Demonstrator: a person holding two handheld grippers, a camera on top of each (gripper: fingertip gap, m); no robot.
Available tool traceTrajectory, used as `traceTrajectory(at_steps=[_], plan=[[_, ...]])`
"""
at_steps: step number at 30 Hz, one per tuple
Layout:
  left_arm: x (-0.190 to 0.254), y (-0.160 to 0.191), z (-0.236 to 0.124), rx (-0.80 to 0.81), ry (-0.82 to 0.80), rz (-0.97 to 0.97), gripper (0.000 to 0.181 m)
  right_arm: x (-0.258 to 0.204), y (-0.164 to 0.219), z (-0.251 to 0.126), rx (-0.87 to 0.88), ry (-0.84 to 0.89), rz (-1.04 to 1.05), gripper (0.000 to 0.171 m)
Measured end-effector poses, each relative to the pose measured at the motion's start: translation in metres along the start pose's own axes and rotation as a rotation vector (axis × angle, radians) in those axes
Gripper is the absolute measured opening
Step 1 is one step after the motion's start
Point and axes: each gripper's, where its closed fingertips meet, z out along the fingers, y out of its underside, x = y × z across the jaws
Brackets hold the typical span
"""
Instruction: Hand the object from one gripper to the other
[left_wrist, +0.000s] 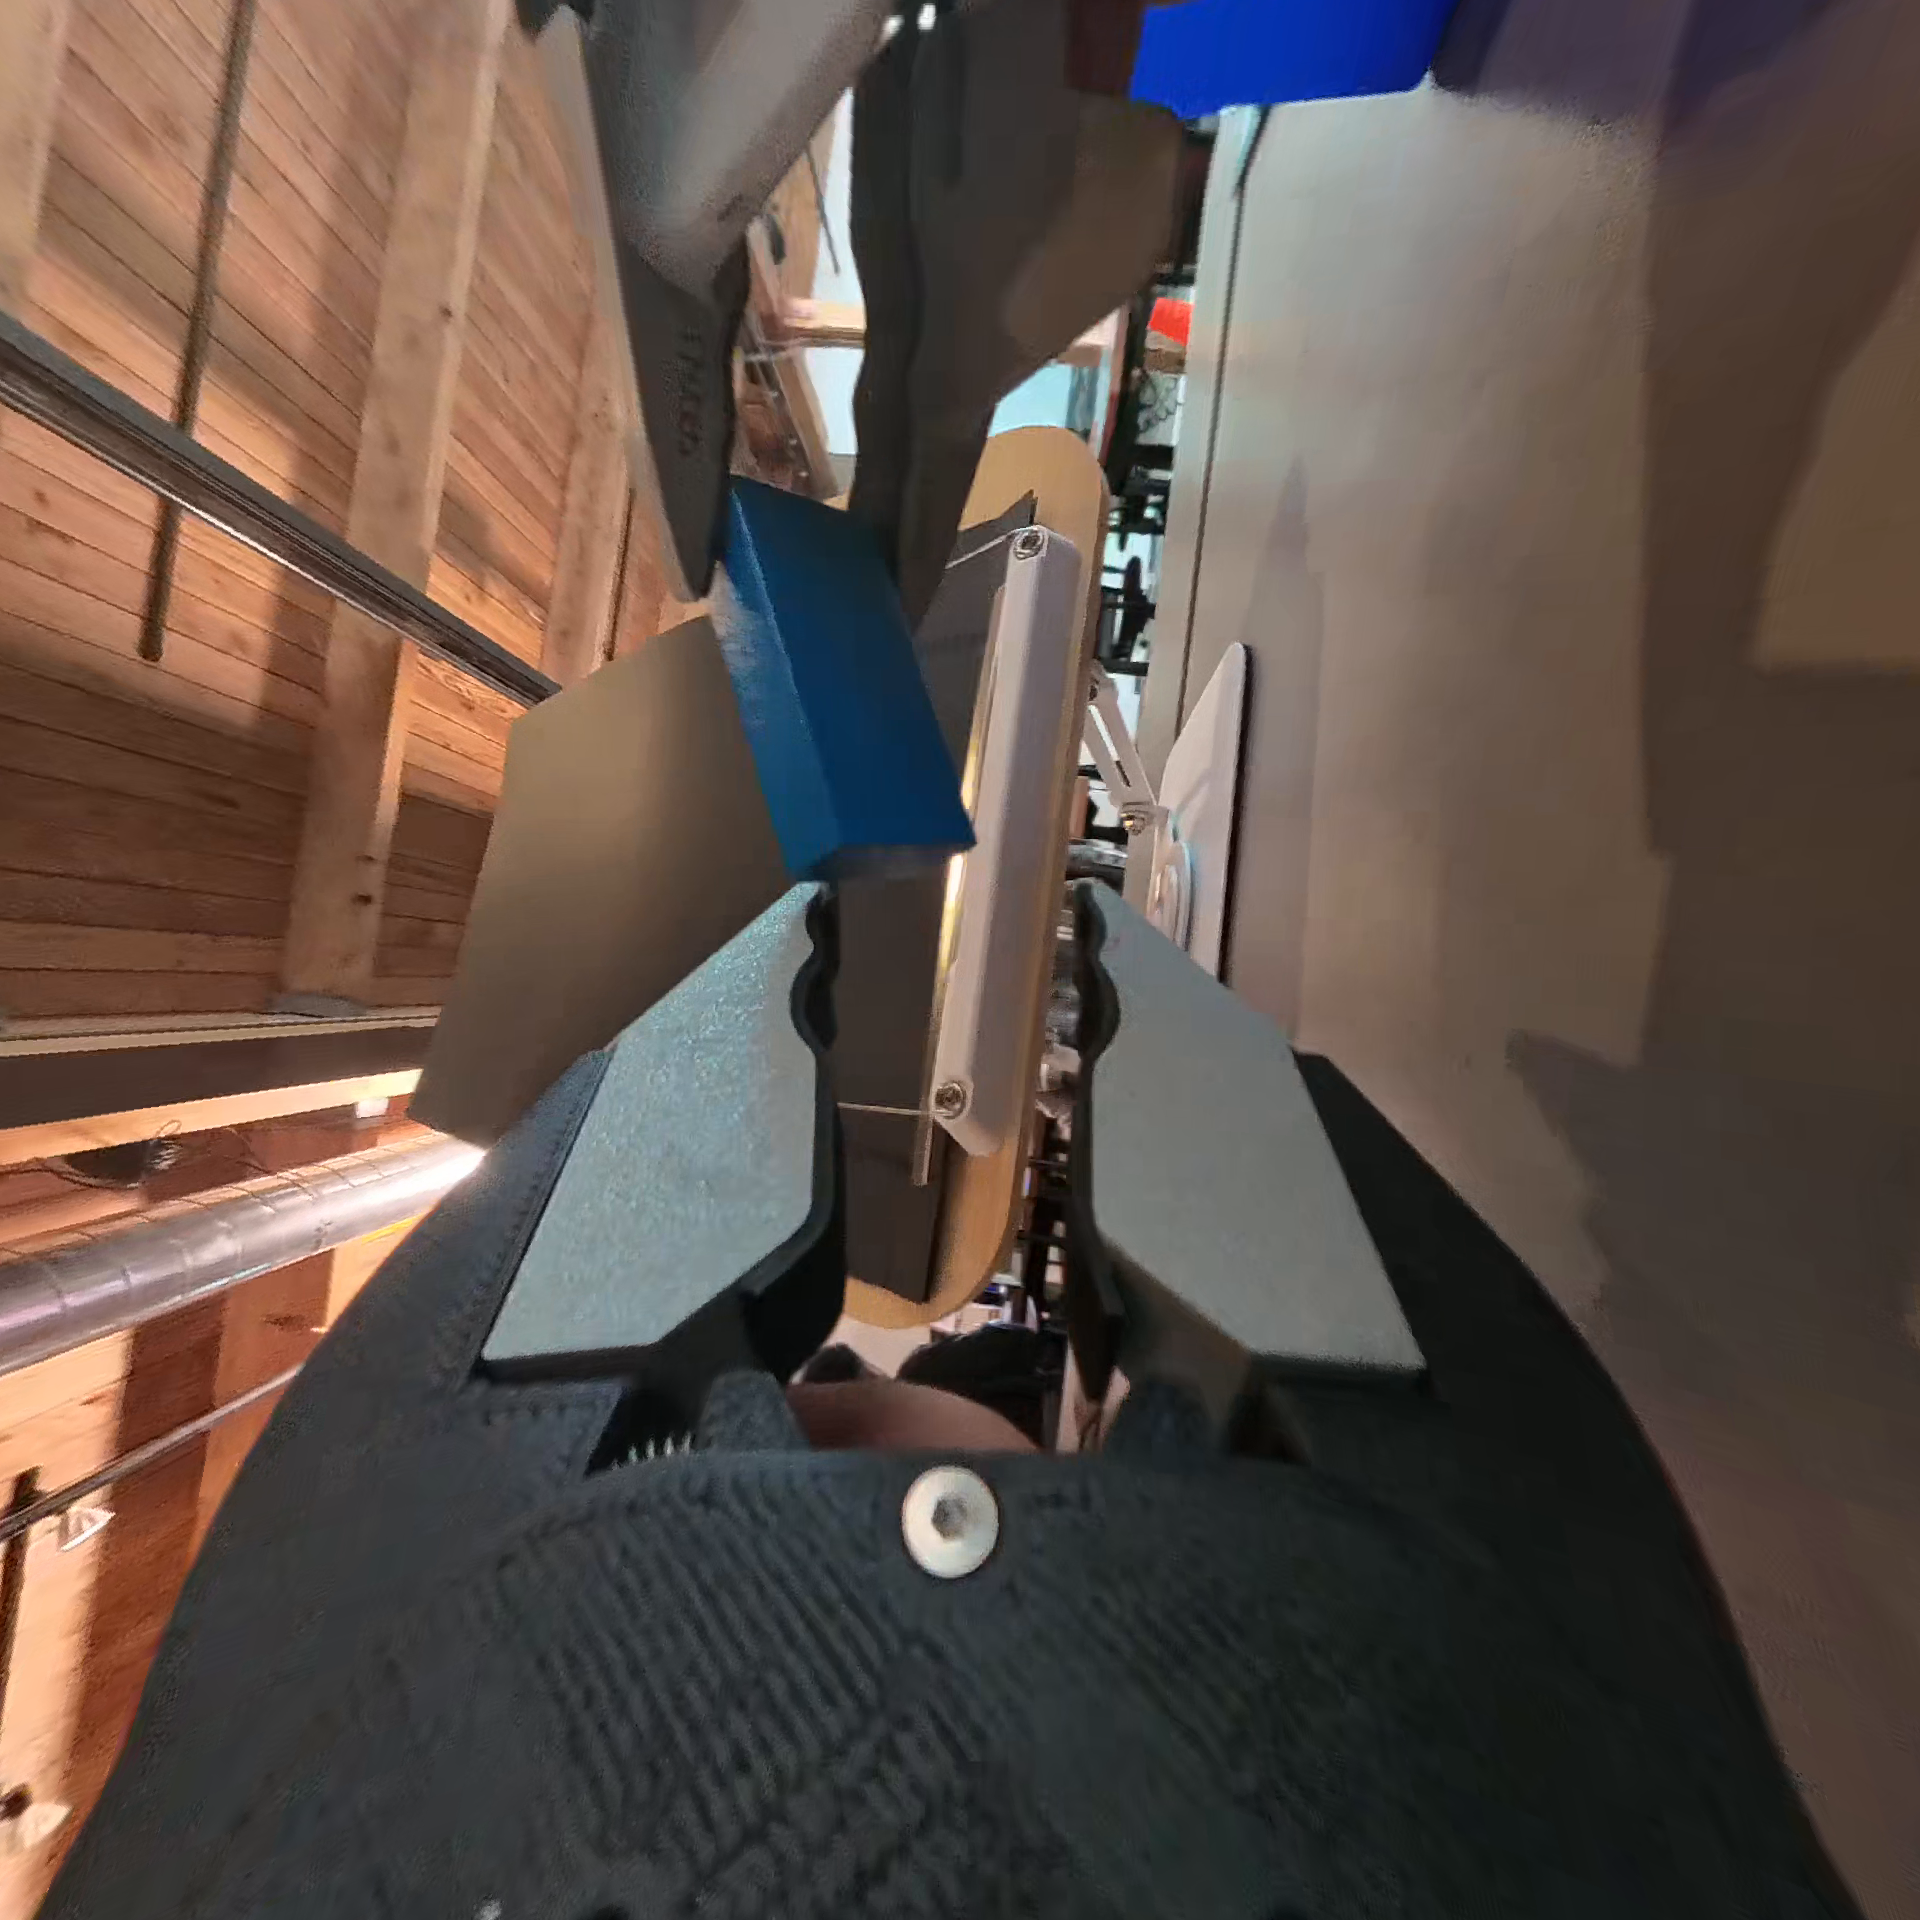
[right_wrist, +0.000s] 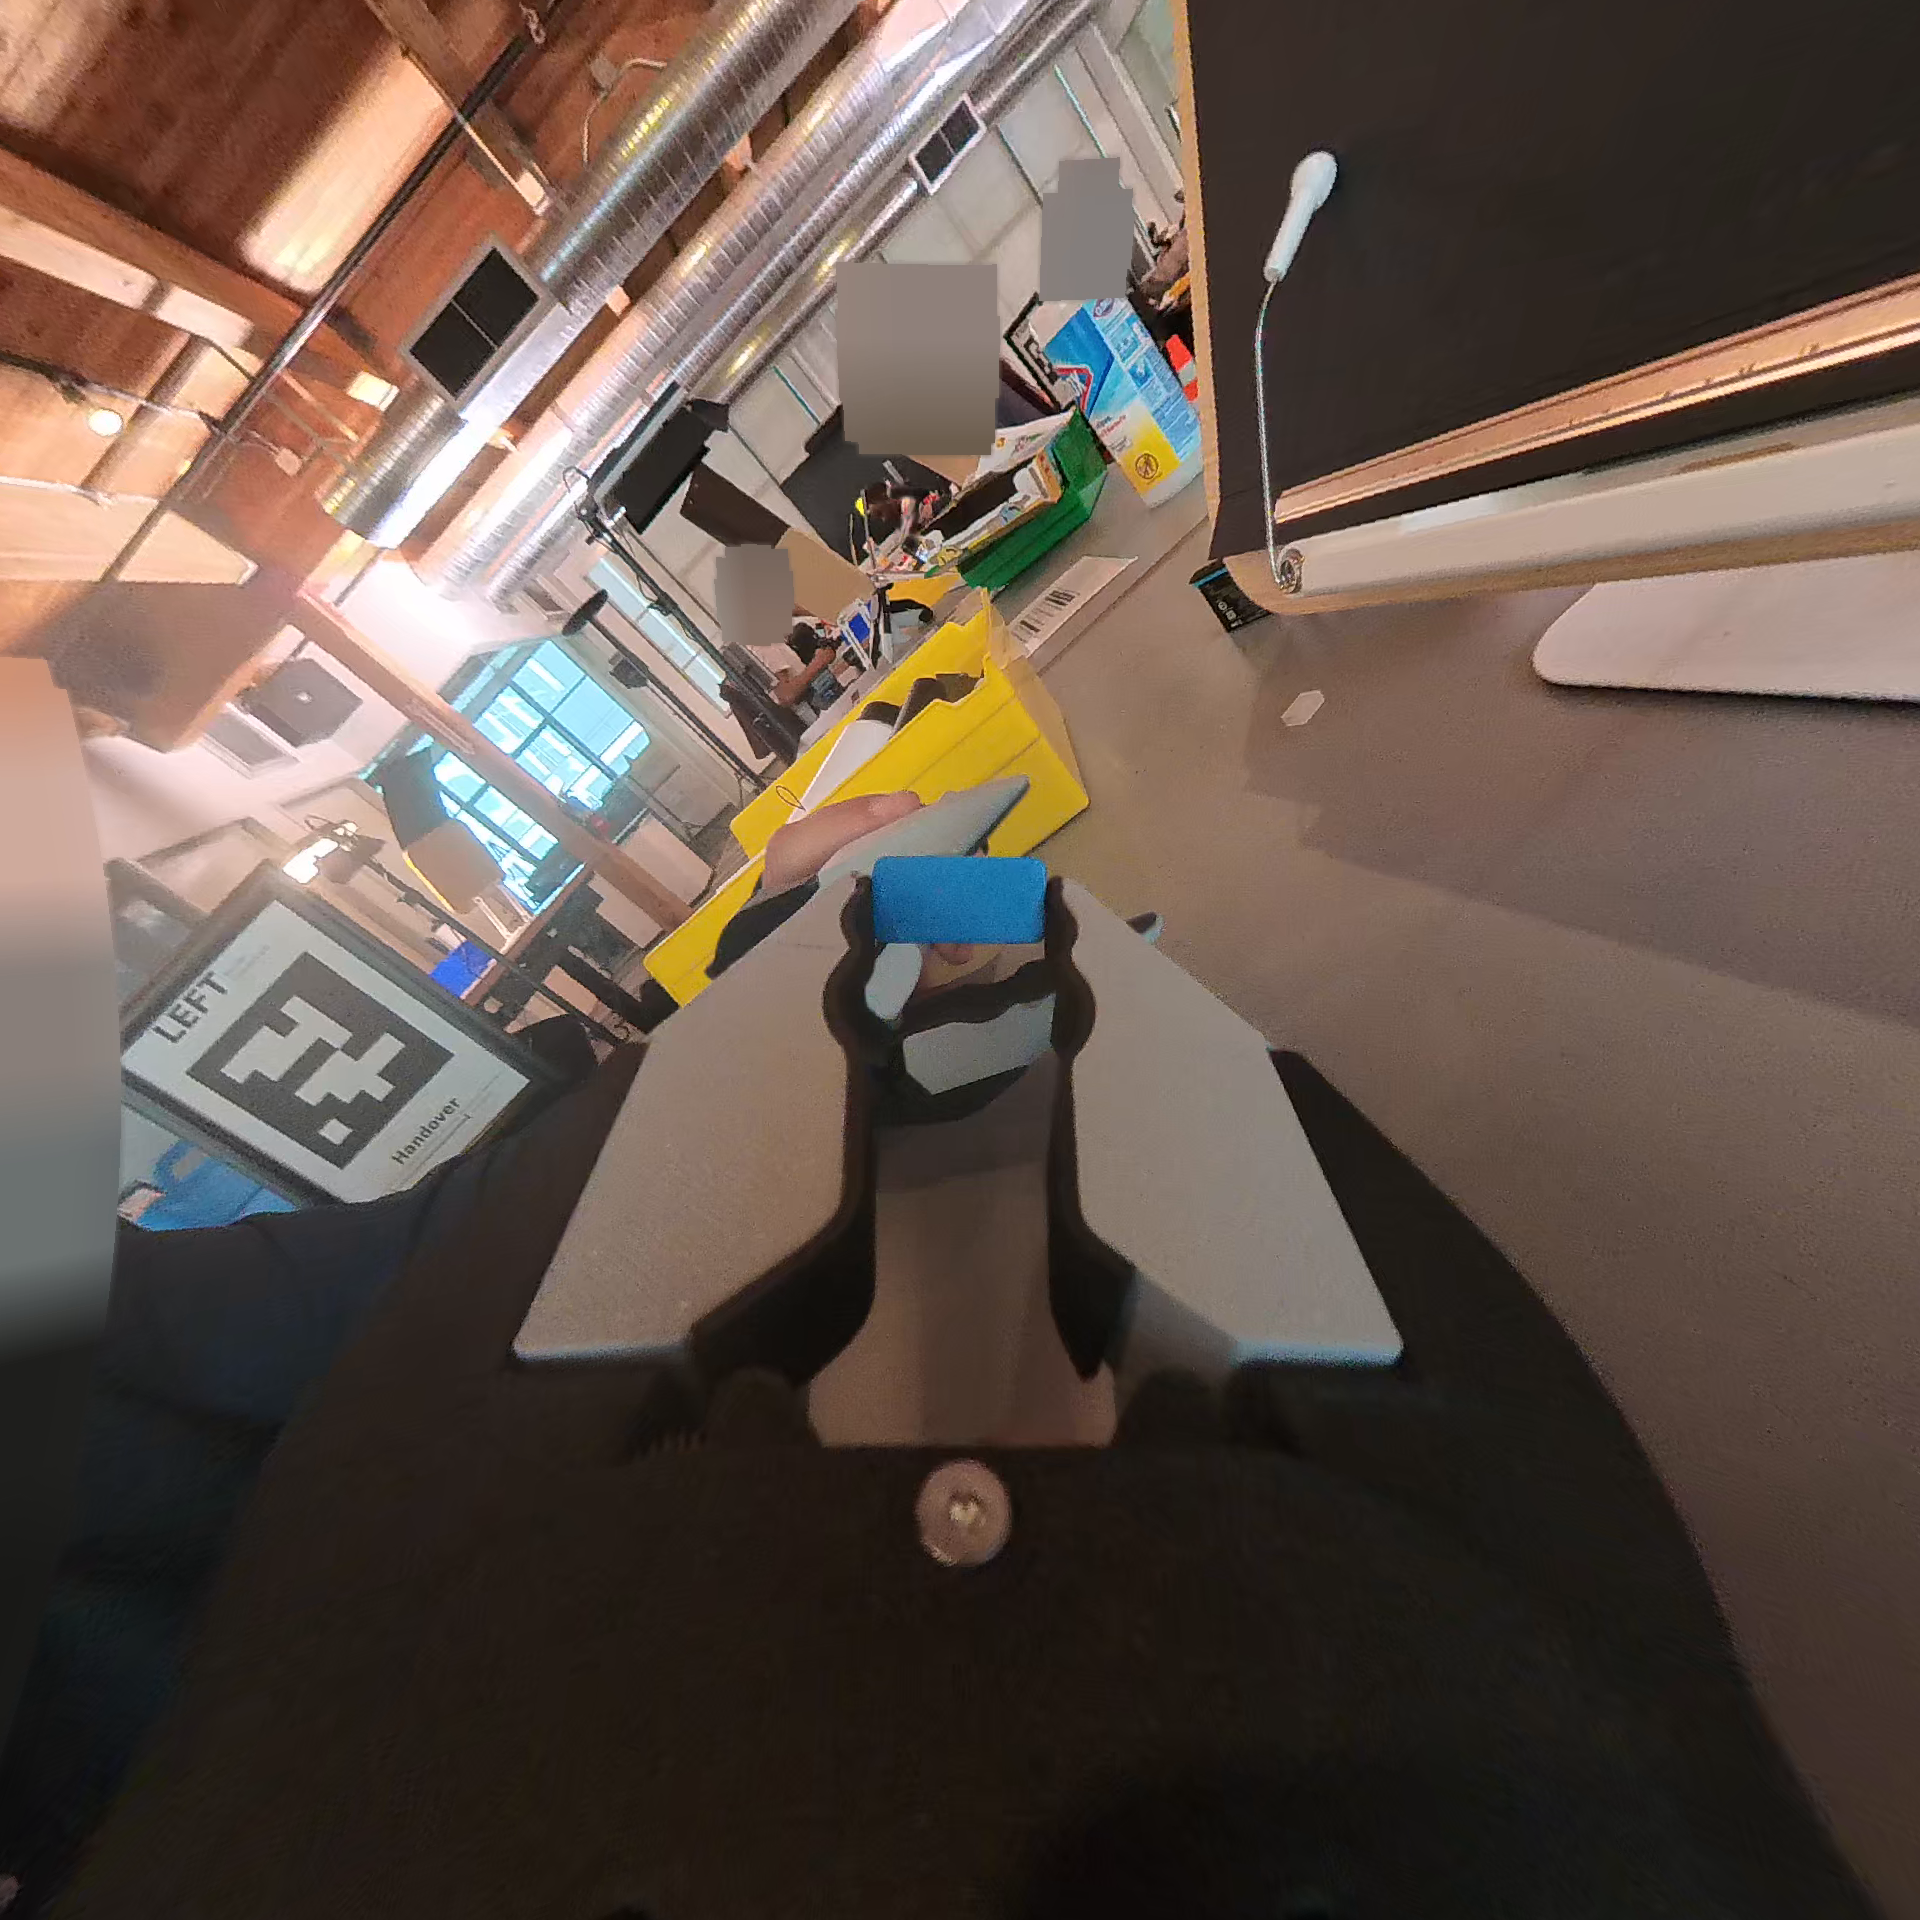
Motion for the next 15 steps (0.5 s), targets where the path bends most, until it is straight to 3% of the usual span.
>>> traceTrajectory(at_steps=[6, 15], plan=[[-0.017, -0.016, -0.004, 0.041, -0.123, 0.077, 0.051, 0.006, 0.005, 0.003, -0.003, 0.003, 0.148, 0.03], [-0.016, -0.025, -0.004, 0.066, -0.133, 0.105, 0.033, 0.005, 0.007, 0.003, 0.029, -0.098, 0.389, 0.03]])
